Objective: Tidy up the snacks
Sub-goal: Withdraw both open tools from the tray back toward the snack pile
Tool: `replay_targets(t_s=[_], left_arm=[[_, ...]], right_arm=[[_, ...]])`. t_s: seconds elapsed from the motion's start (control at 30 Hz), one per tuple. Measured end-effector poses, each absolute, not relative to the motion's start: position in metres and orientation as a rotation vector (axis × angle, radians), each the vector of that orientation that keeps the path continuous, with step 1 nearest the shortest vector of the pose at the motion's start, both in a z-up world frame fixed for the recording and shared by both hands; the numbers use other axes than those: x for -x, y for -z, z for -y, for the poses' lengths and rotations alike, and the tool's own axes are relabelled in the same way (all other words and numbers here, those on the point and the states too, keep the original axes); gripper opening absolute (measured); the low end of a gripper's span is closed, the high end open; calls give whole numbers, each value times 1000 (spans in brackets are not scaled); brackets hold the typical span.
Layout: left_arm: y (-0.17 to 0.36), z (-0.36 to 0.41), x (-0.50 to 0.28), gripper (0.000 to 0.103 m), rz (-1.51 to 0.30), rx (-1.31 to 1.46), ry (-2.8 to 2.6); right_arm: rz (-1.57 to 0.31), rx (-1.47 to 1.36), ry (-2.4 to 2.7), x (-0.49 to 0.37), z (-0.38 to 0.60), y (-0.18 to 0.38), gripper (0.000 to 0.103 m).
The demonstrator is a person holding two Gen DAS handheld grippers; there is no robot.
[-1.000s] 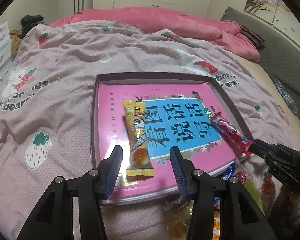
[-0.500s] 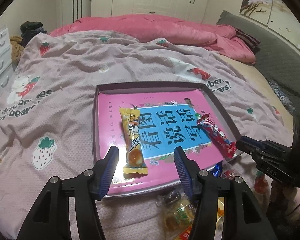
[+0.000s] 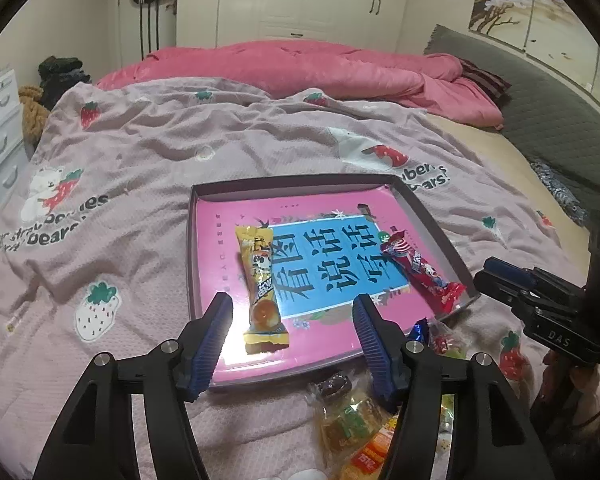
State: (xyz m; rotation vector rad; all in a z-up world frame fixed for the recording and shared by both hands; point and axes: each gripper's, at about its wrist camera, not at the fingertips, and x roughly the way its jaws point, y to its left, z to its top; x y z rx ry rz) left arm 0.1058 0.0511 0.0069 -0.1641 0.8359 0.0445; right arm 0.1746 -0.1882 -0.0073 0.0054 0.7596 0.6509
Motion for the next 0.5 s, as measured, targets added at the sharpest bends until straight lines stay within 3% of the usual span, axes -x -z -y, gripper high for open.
replay_targets(t_s=[0.5], left_arm=[[-15, -39, -83, 69, -826, 129, -5]], right_arm=[[-740, -5, -659, -154, 187, -4, 49]])
